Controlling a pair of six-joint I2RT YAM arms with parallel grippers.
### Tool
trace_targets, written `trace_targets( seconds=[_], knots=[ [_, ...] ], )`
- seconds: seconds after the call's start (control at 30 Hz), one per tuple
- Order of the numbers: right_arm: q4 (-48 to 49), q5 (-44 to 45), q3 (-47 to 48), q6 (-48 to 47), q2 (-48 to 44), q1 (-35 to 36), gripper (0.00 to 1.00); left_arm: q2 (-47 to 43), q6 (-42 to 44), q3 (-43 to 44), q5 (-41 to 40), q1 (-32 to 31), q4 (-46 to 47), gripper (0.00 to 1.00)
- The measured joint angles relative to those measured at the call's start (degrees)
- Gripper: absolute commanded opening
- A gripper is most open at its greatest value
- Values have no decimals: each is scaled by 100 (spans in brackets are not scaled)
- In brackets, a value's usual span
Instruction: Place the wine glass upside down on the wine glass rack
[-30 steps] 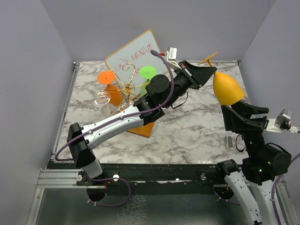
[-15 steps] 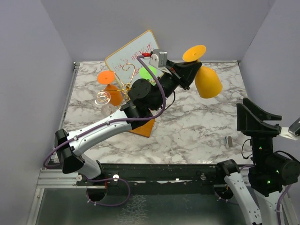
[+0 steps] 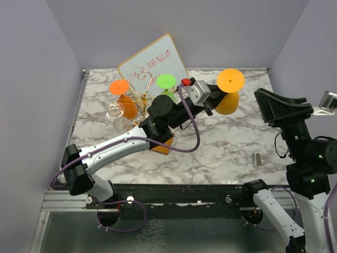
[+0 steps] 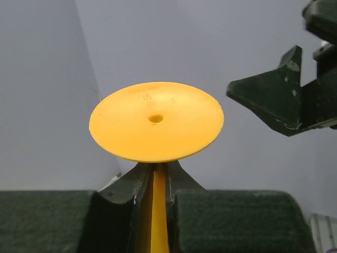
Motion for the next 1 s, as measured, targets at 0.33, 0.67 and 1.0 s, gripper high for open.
trace_targets(
  seconds=[0.33, 0.67, 1.0],
  knots=[
    [-1349, -323, 778, 616, 966, 0, 57, -94, 1207, -256, 710, 0, 107, 0],
    [-1296, -800, 540, 1014, 1086, 0, 3, -103, 1585, -448, 774, 11, 28, 19],
    [-1300, -444, 444, 793, 911, 31, 1, -341, 358, -466, 461, 4, -219, 79]
  ],
)
